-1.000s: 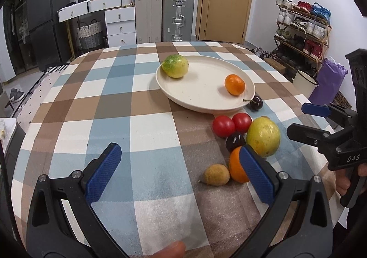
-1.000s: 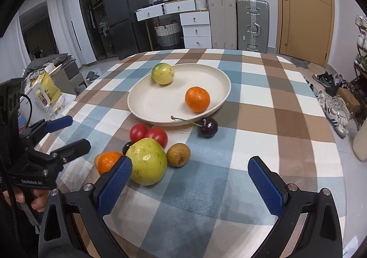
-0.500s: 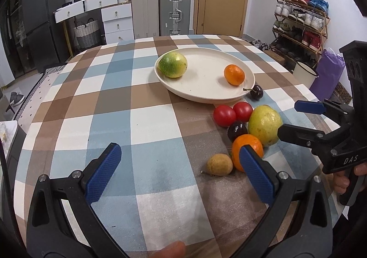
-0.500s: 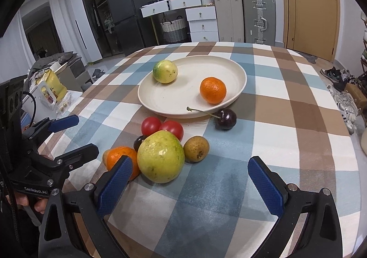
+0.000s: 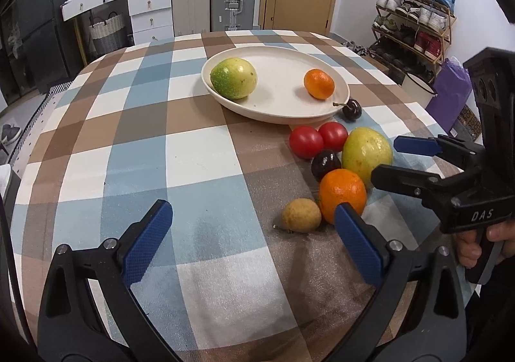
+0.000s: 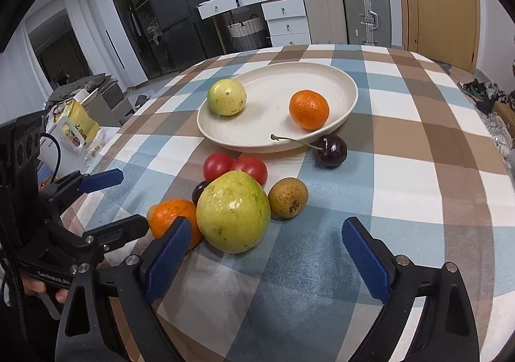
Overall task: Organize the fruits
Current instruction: 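Grasp the large pomelo with the right tool while the left tool grasps the brown kiwi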
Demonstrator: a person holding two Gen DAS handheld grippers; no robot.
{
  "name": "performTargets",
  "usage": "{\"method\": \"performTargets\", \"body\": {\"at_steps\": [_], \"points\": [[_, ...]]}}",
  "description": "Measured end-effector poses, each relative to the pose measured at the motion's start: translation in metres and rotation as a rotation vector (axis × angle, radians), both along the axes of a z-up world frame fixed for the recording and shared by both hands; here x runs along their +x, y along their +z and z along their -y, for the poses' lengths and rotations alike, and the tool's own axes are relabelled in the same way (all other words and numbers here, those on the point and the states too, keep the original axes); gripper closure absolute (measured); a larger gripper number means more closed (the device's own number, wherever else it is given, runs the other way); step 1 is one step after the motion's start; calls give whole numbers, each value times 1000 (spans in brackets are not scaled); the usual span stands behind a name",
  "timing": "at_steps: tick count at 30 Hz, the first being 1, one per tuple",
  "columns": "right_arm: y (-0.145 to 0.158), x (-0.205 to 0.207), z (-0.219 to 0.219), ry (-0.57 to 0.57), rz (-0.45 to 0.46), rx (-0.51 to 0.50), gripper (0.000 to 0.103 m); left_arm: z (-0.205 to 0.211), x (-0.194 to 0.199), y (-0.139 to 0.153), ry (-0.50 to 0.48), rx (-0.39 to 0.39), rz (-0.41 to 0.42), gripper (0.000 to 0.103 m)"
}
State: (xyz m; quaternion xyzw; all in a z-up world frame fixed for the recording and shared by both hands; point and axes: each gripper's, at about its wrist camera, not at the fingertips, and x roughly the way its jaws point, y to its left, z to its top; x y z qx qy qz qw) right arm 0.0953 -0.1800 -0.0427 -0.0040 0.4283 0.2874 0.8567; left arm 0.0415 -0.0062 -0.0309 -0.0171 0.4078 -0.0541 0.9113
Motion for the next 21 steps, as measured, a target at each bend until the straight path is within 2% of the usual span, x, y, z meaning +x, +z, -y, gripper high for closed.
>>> {"method": "performTargets", "body": {"at_steps": [10,16,21], "points": [[-6,5,-5,6,-40,34,20,0,1,-4,-9,-24,-19,2],[-7,5,-8,12,-46,45,31,-4,5,-10,20,0,-42,3],[-7,6,-9,9,-49,52,32,-3,5,-11,11,0,-35,4]]}}
